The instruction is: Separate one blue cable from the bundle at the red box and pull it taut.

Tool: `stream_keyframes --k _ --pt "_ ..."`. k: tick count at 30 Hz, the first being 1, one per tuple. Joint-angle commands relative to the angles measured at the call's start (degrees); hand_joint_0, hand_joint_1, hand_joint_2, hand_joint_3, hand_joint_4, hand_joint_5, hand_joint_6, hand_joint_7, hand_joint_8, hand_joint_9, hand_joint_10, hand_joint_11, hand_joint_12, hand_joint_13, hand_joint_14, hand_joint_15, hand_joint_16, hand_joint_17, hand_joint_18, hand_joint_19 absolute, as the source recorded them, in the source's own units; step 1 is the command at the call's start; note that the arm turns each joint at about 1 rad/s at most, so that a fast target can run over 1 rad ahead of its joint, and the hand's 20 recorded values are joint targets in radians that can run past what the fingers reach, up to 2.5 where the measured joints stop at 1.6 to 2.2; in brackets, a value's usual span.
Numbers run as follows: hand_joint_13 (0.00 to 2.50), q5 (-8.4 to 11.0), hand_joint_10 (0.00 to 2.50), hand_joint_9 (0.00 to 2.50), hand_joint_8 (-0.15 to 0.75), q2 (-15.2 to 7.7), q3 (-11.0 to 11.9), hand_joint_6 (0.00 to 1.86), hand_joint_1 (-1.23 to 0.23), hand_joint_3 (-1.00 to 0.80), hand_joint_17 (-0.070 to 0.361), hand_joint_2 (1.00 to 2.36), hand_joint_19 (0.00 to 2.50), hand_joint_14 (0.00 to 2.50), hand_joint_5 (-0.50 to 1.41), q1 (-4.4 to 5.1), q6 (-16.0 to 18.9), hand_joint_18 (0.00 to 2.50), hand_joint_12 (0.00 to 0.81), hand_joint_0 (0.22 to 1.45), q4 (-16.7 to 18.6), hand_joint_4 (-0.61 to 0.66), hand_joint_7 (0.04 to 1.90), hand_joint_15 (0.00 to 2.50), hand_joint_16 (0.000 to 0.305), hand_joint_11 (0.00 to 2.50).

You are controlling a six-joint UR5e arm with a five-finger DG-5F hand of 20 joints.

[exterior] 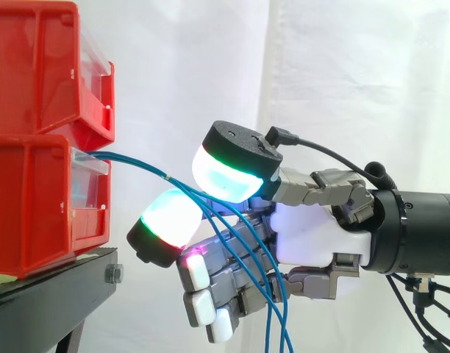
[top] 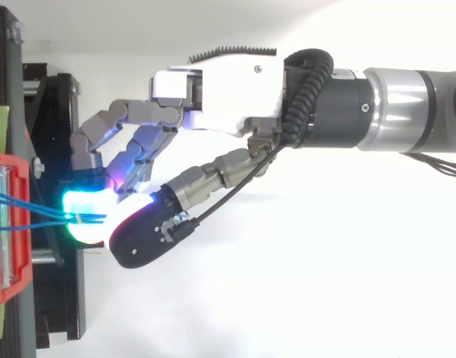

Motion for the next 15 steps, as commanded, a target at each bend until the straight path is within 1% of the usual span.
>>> stream_keyframes --k 1,7,9,13,15 --pt "0.91 0.01 0.02 0.84 0.304 0.0 0.0 0.81 -0.69 -0.4 0.121 1.01 0.8 0.03 -0.2 0.17 -0.1 0.73 0.397 0.6 0.1 0.14 0.96 0.72 0.054 0.89" --pt "0.92 0.01 0.02 0.86 0.308 0.0 0.6 0.81 -0.66 -0.5 0.122 1.0 0.81 0.02 -0.2 0.26 -0.1 0.74 0.403 0.57 0.1 0.14 0.94 0.71 0.054 0.88" --pt "0.92 0.01 0.02 0.86 0.31 0.0 0.6 0.81 -0.64 -0.5 0.123 1.0 0.81 0.03 -0.19 0.35 -0.1 0.74 0.405 0.56 0.1 0.14 0.95 0.71 0.055 0.88" --pt "0.93 -0.26 0.02 0.89 0.317 0.0 1.1 0.81 -0.62 -0.5 0.124 1.0 0.8 0.03 -0.19 -0.01 -0.1 0.75 0.406 0.55 -0.1 0.14 0.97 0.71 0.055 0.89" --pt "0.94 -0.26 0.02 0.89 0.319 0.0 1.2 0.81 -0.61 -0.5 0.124 1.0 0.81 0.03 -0.18 -0.01 -0.1 0.76 0.408 0.55 -0.2 0.15 0.97 0.71 0.055 0.87"
